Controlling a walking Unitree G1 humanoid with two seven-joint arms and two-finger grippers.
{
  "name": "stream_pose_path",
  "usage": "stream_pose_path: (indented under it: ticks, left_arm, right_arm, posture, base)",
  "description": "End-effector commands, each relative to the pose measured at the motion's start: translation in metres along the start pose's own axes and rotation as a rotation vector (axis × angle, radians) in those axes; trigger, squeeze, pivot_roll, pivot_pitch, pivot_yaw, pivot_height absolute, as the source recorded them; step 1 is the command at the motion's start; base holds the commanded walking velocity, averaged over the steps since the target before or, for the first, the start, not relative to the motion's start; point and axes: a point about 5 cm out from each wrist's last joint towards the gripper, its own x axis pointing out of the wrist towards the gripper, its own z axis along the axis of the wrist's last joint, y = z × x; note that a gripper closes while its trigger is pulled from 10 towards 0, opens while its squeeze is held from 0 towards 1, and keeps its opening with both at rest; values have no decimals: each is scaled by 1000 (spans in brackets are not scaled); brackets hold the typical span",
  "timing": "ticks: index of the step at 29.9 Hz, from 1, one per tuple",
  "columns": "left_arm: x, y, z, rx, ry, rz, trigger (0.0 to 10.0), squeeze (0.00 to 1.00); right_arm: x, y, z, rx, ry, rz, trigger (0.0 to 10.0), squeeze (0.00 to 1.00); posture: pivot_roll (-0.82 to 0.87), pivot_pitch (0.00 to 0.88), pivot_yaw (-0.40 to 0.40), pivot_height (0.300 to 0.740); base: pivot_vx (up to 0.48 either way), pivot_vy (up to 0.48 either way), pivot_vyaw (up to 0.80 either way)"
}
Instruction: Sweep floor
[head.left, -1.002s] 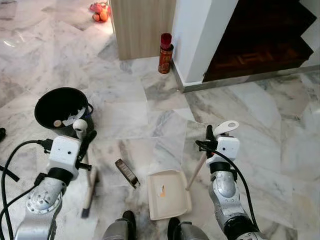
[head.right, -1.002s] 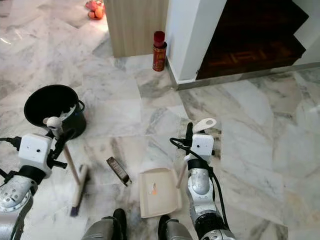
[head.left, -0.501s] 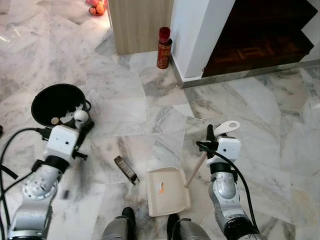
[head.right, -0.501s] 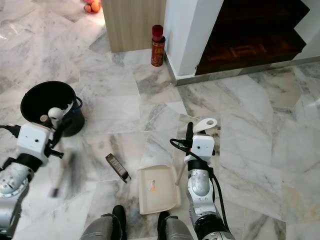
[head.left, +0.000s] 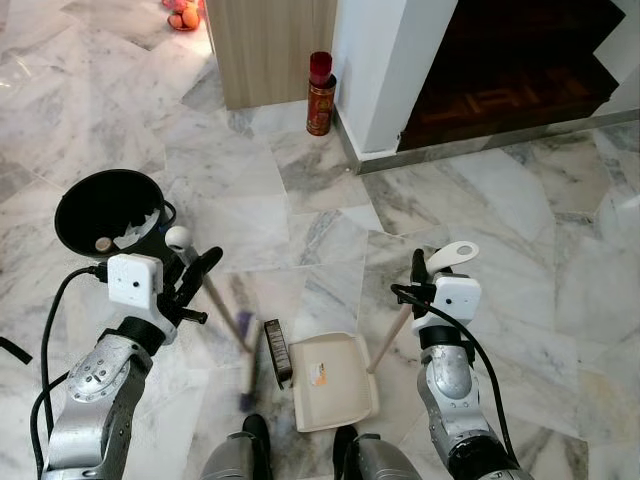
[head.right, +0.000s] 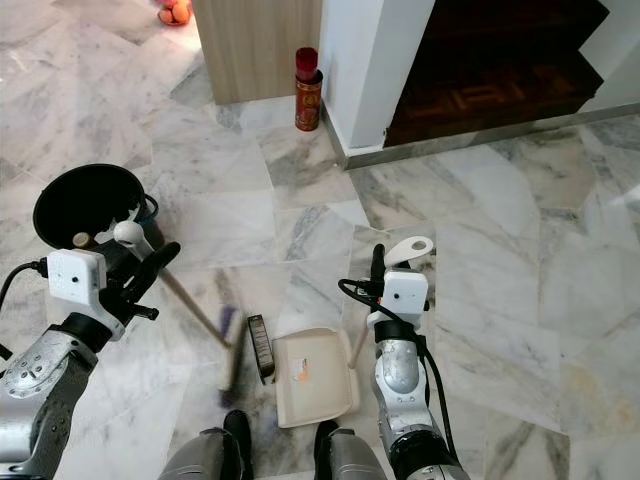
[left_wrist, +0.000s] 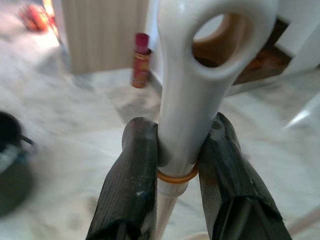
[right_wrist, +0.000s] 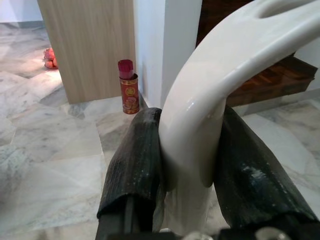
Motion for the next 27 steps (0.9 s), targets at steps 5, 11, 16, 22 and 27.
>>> stream_pose_path:
  ticks: [5, 11, 16, 22, 27]
  left_arm:
    - [-2, -17, -4, -257, 28, -95, 10000, 0]
    - [-3, -15, 8, -359, -13, -87, 10000, 0]
    - [-5, -14, 22, -381, -42, -95, 10000, 0]
    - [-3, -13, 31, -362, -55, -98, 10000, 0]
    - [4, -14, 42, -310, -75, -101, 10000, 0]
  right_arm:
    - [-8, -2, -13, -7, 73, -5, 10000, 0]
    - [-4, -1, -12, -2, 79, -5, 10000, 0]
    - [0, 1, -12, 20, 93, -18, 10000, 0]
    - [3, 4, -12, 24, 102, -18, 10000, 0]
    - [7, 1, -11, 41, 105, -38, 10000, 0]
  posture:
    - [96, 297, -85, 740]
    - [108, 279, -83, 740]
    - [123, 266, -78, 740]
    - [130, 250, -73, 740]
    - [134, 233, -71, 740]
  base:
    - [0, 0, 0]
    - [0, 0, 0]
    - [0, 0, 0]
    - [0, 0, 0]
    - [0, 0, 0]
